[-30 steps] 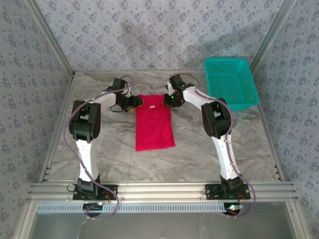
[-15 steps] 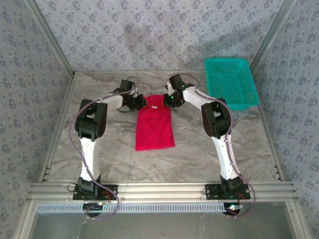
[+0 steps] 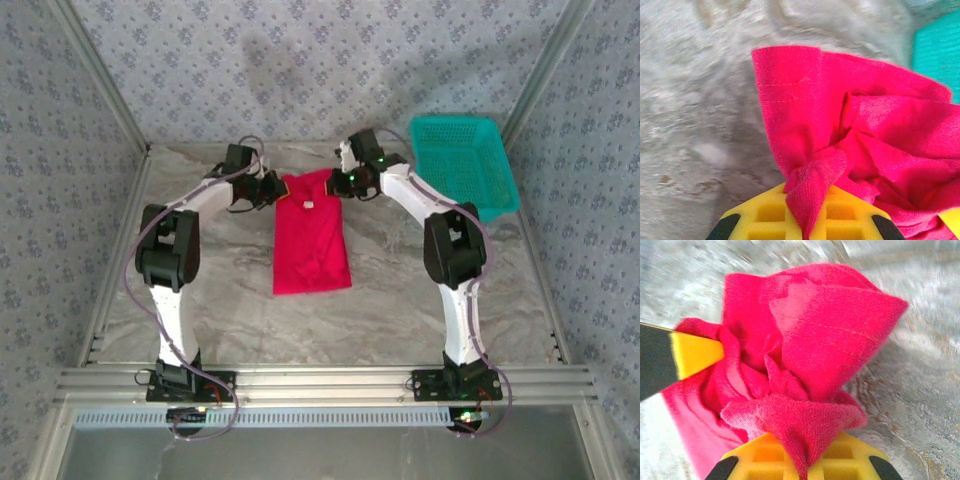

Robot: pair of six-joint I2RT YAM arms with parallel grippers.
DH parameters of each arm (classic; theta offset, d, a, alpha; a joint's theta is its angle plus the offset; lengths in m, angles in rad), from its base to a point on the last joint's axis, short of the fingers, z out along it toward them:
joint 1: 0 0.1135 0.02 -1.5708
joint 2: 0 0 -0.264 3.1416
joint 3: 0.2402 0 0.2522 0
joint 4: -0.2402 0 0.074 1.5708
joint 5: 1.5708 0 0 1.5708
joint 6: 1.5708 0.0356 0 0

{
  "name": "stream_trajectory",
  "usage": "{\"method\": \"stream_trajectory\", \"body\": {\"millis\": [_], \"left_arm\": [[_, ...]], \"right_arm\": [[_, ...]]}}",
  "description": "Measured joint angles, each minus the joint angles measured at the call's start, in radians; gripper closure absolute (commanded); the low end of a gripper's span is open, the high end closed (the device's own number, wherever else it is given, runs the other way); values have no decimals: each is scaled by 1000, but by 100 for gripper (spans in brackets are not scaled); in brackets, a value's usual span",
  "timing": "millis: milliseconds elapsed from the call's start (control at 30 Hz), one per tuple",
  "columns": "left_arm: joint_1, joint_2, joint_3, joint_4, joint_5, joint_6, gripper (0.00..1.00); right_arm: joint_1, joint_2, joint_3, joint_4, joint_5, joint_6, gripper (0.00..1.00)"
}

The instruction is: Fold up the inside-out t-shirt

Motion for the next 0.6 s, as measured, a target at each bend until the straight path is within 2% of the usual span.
{"method": "stream_trajectory", "body": {"millis": [167, 367, 433, 600], "left_arm": [[2, -93, 0, 45, 28, -30, 100], [27, -116, 77, 32, 35, -49, 100], [35, -97, 177, -5, 35, -49, 100], [48, 8, 559, -74, 36, -11, 100]], "right_arm": [[-5, -95, 3, 39, -42, 11, 100], [-35, -69, 106, 27, -70, 30, 100], [-49, -35, 193, 12, -78, 38, 100], [-97, 66, 459, 11, -116, 71, 100]]}}
